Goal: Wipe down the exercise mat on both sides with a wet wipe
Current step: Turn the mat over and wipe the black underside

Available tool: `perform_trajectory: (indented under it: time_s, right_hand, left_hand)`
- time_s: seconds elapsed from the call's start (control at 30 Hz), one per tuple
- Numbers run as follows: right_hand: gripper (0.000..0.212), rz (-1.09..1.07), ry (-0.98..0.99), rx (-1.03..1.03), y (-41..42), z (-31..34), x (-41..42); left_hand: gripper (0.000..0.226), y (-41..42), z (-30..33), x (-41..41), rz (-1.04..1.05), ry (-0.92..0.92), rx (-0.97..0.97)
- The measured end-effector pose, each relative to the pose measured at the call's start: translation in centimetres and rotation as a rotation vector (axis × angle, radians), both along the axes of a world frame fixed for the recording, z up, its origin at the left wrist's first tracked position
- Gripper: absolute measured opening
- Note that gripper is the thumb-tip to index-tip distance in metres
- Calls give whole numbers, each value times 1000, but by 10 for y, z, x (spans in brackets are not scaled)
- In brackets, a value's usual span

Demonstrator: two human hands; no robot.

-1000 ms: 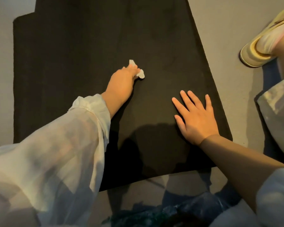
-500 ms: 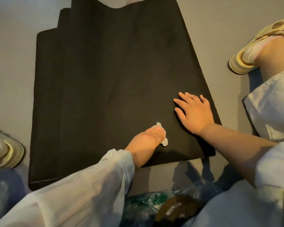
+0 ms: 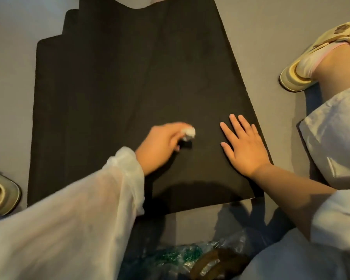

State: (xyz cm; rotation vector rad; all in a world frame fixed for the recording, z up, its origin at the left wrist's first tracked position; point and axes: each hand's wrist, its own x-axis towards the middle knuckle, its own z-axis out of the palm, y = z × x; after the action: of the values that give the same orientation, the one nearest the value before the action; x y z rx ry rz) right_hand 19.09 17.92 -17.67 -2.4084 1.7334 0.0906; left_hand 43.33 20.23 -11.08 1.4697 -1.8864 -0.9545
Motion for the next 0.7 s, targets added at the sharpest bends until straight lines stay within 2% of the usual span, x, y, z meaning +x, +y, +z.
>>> perform_trajectory:
  time_s: [0.1,0.23,0.37,0.53,0.7]
  right_hand:
    - [56,-13,-31,-3,1,-1,0]
    - [53,-3,-45,-1,-1,-3,-1]
    - [53,-2,-87,19,-4,-3,-2]
    - [51,11,-156,-3,-5,0,-4]
    - [51,9,-156,3,-5,0,-4]
  left_hand:
    - [25,-66,-1,2,181,-105,-109]
    - [46,-130,-6,-6,297,-227,-75]
    - [28,-172,-17,-15,335,-348,-93]
    - [33,-167,-40,-24,208,-572,-72]
    - [39,-138,-53,-31,96,-549,-41]
